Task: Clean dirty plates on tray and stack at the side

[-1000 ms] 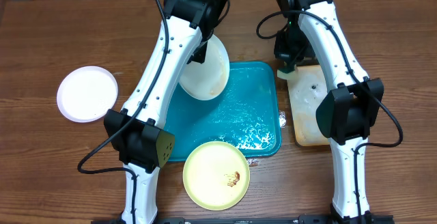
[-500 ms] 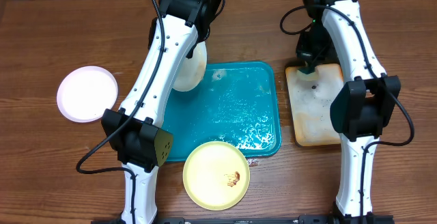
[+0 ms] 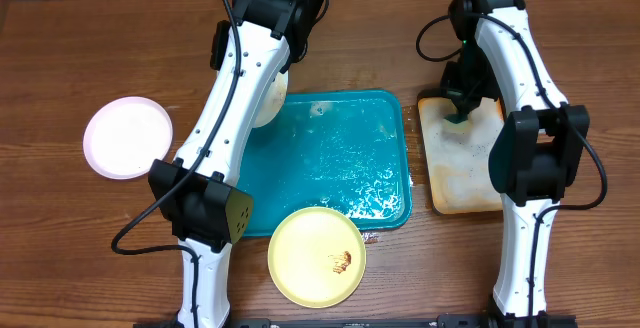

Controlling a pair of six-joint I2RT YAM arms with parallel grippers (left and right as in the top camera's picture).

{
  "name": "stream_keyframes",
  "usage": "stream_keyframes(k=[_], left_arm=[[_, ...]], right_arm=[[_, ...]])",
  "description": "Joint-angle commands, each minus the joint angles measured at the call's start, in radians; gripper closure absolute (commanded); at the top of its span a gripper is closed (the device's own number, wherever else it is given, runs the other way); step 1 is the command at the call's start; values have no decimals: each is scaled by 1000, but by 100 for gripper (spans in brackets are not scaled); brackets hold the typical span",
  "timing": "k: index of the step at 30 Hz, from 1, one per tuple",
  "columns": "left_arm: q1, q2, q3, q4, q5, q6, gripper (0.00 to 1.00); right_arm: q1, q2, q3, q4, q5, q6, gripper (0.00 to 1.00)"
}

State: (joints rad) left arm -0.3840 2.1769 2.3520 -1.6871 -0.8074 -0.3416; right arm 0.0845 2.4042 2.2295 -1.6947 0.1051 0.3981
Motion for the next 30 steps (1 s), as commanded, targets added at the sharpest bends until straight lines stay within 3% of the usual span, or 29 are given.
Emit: stream_keyframes(k=[1,10,25,30], left_arm=[[27,-35,-39,3,-71,-52,96],[69,-35,-135,7,-91,-82,96],[-173,-35,-170,-3,-214,-78,96],[-193,-35,-176,-3,-251,-84,96]], right_arm=[[-24,-18,-14,0,10,6,96],[-34,-18,-18,1,6,18,96],[-34,-18,-18,2,6,20,96],[-34,-18,-18,2,6,21,96]])
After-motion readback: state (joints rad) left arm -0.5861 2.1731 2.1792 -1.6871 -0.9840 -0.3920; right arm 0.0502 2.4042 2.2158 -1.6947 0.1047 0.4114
